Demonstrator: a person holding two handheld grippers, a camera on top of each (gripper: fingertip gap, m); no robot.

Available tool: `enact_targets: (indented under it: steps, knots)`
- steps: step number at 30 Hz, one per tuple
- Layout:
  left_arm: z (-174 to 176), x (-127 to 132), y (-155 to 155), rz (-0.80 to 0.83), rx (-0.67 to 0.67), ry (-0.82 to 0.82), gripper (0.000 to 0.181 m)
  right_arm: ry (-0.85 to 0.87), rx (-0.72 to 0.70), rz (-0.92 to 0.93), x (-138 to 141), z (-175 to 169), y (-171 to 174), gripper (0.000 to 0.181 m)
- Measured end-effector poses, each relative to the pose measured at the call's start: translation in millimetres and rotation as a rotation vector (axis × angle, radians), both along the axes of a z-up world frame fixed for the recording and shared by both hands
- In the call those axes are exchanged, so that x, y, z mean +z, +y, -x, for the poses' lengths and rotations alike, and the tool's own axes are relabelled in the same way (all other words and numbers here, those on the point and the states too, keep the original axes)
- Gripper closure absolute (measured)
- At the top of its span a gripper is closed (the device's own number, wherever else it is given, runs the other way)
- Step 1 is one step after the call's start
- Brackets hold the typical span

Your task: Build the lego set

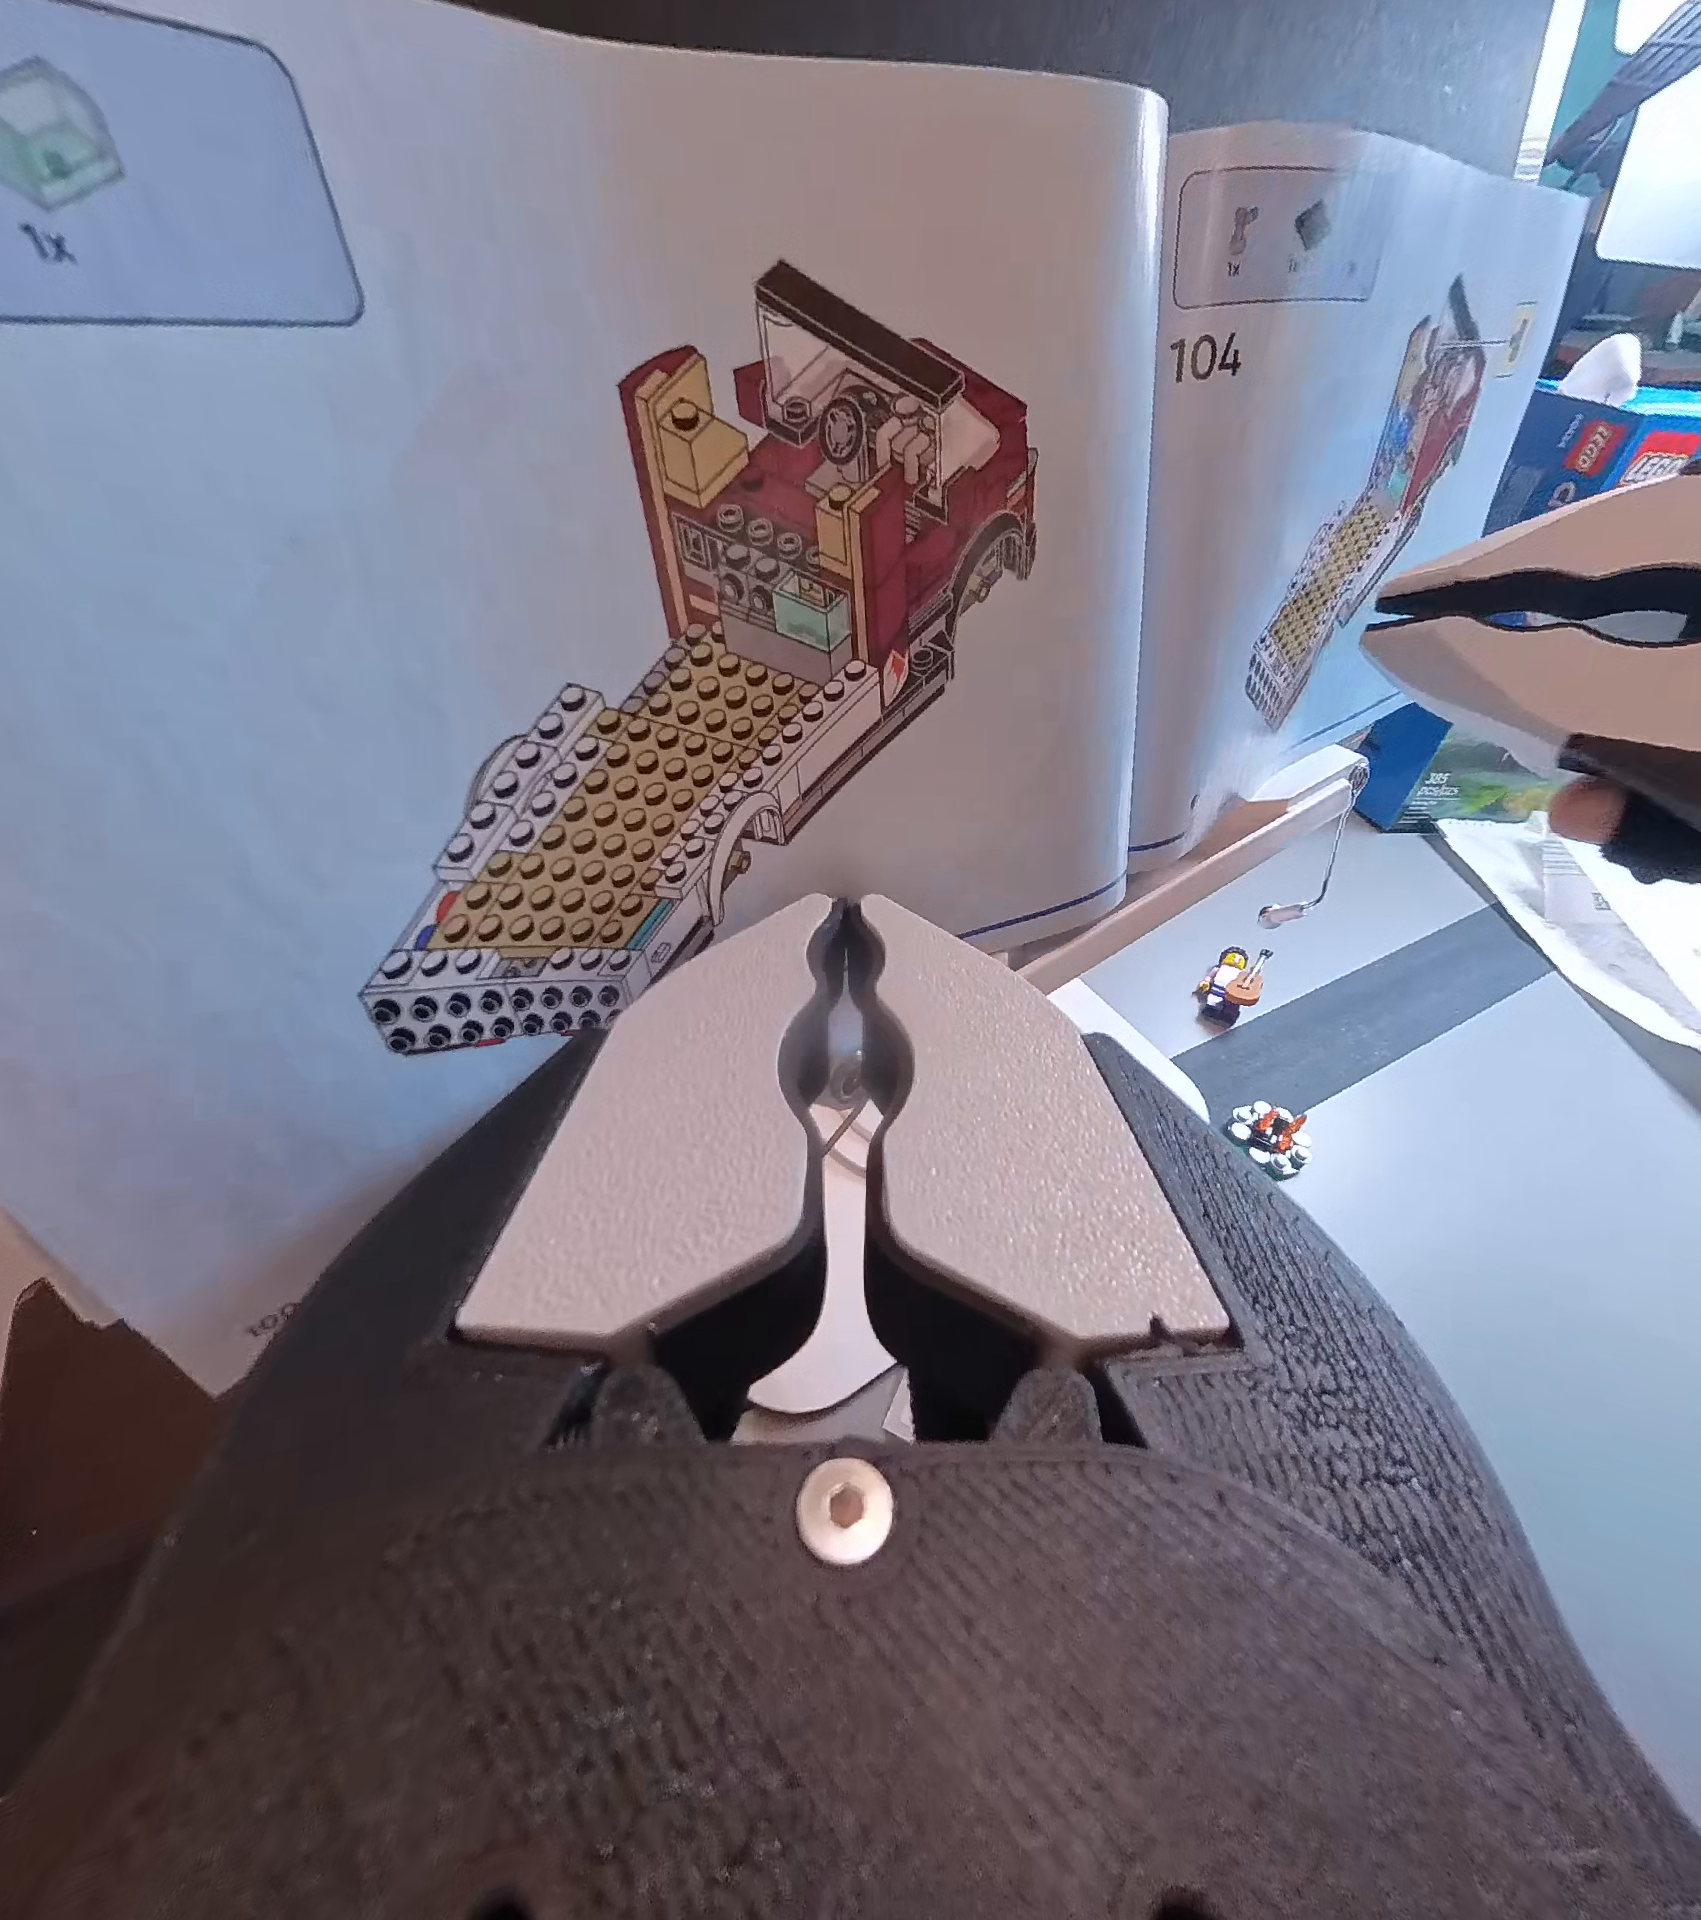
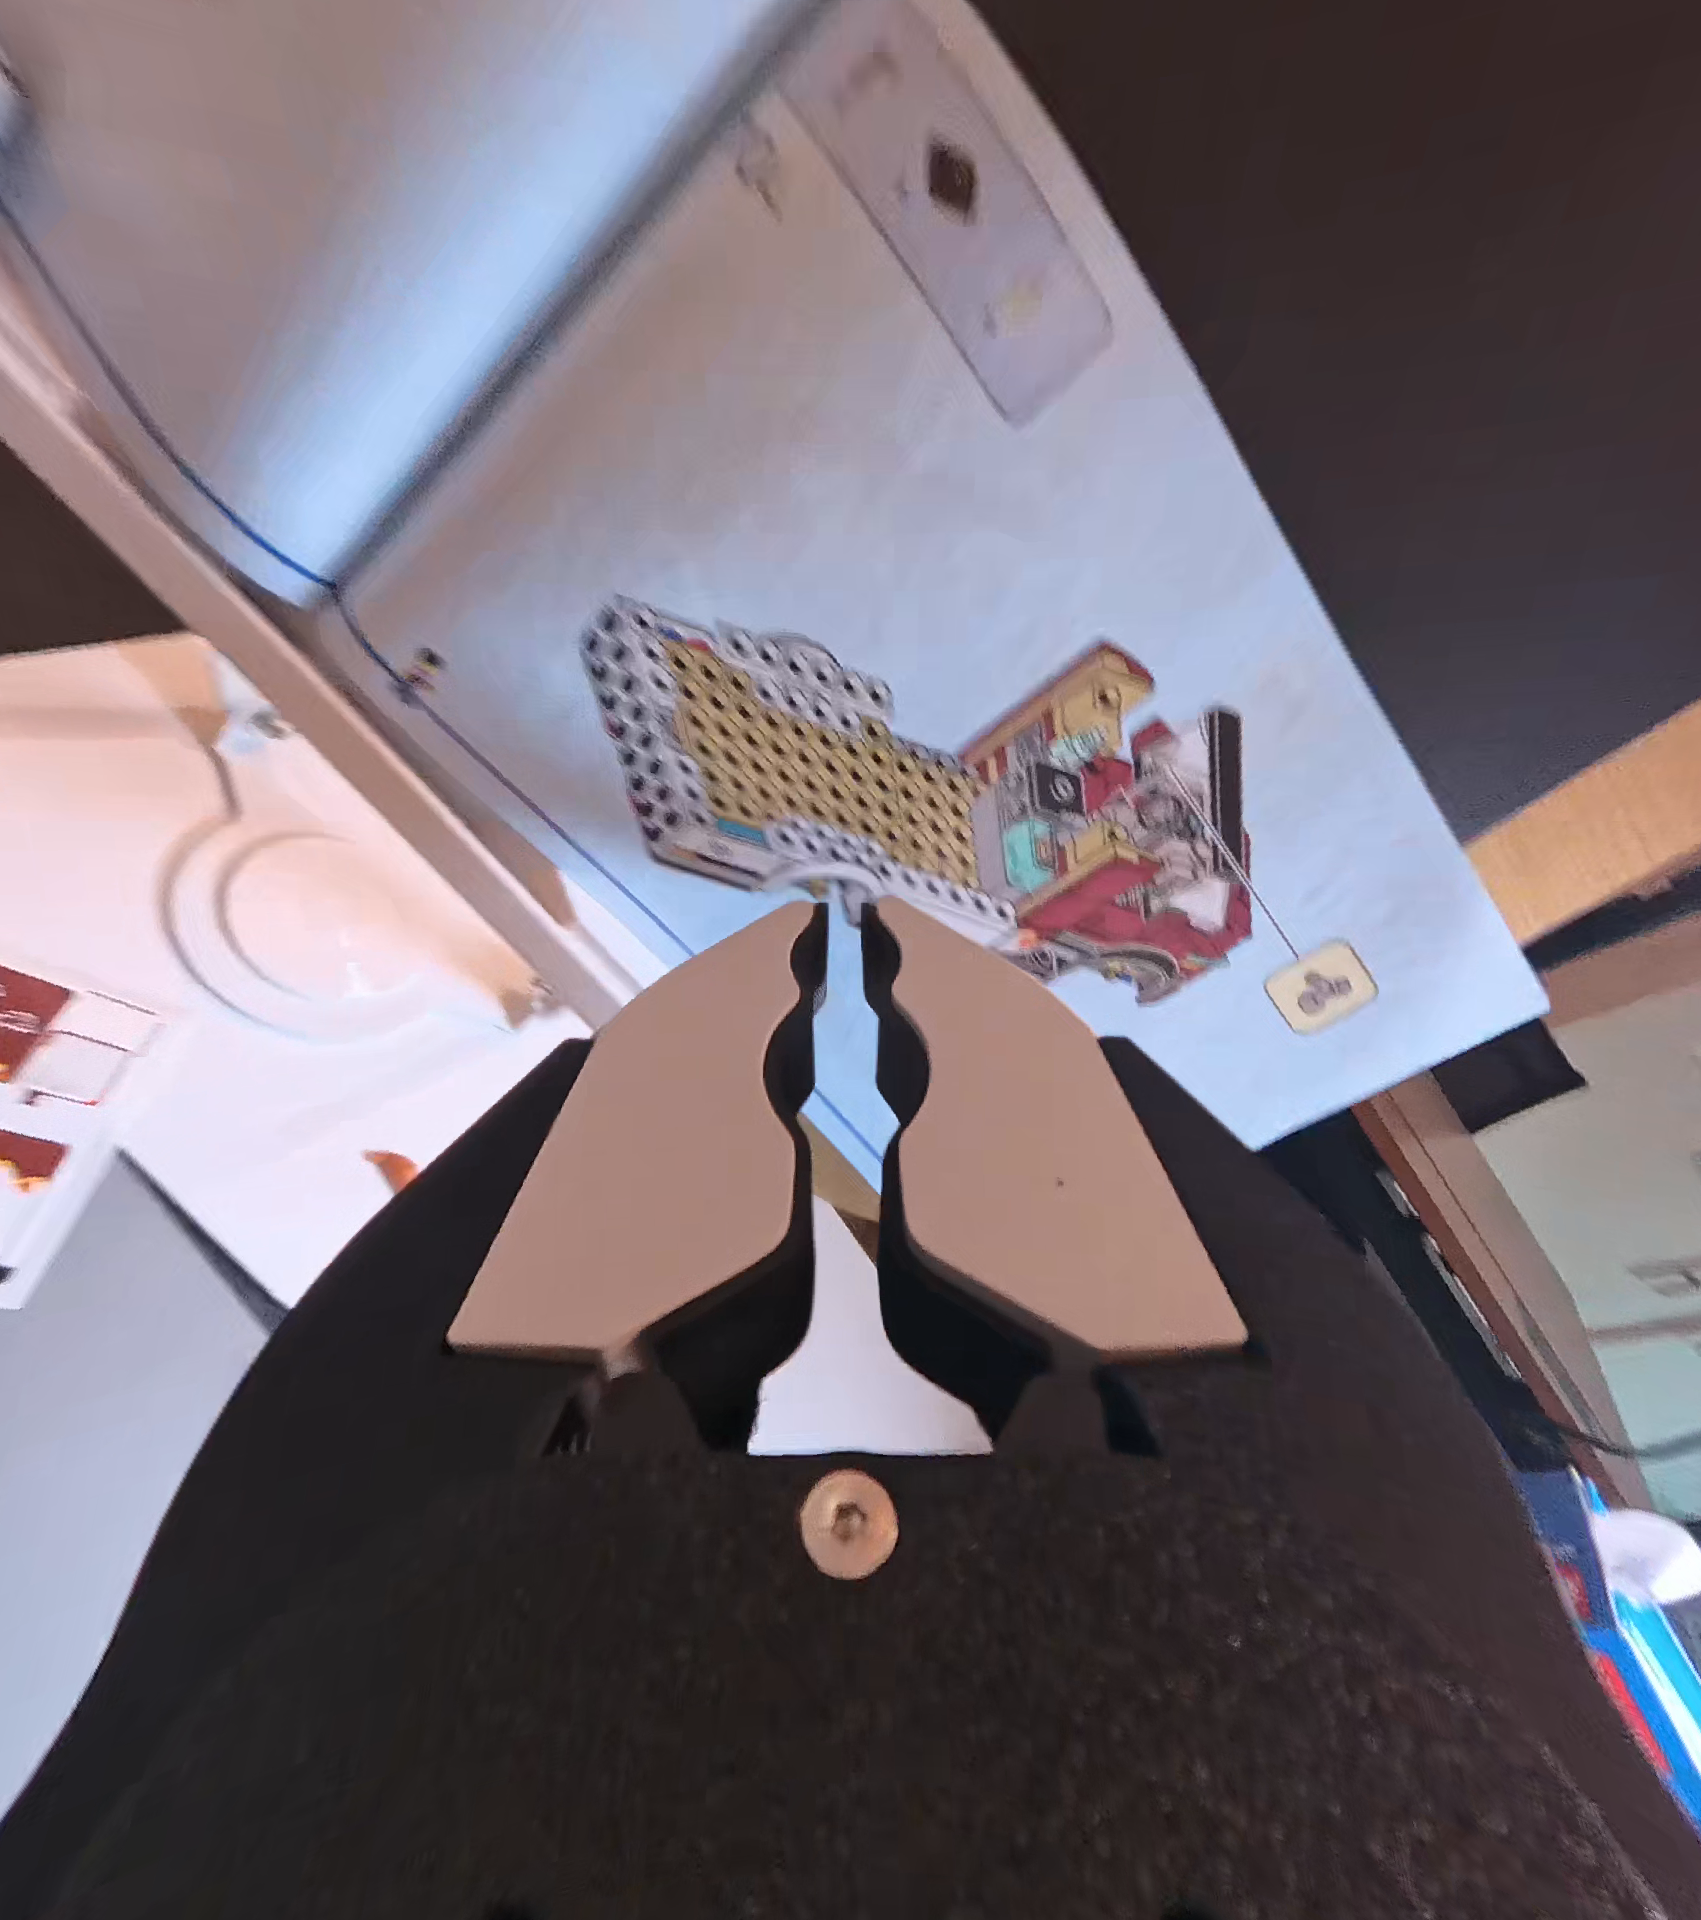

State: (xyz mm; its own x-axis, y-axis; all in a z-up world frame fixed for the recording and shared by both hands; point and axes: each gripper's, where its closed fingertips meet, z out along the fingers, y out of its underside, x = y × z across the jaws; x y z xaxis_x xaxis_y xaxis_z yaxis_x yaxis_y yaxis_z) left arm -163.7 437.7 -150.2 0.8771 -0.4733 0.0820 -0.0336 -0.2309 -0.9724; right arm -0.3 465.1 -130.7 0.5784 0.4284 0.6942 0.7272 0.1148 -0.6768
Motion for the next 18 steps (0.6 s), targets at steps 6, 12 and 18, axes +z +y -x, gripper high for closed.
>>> enact_targets:
  steps: [6, 12, 18]
  knots:
    - [5.8, -0.2, -1.0, 0.01, 0.007, -0.012, 0.181, -0.051, 0.27, 0.062, 3.9, 77.3, -41.6, 0.175]
    - [10.6, 1.3, -11.9, 0.027, 0.005, -0.033, 0.181, -0.046, 0.244, 0.121, 2.1, 113.8, -21.7, 0.18]
    - [4.9, -15.5, -48.5, 0.12, -0.069, -0.363, 0.167, 0.0, 0.229, 0.157, 2.1, 115.4, -20.6, 0.18]
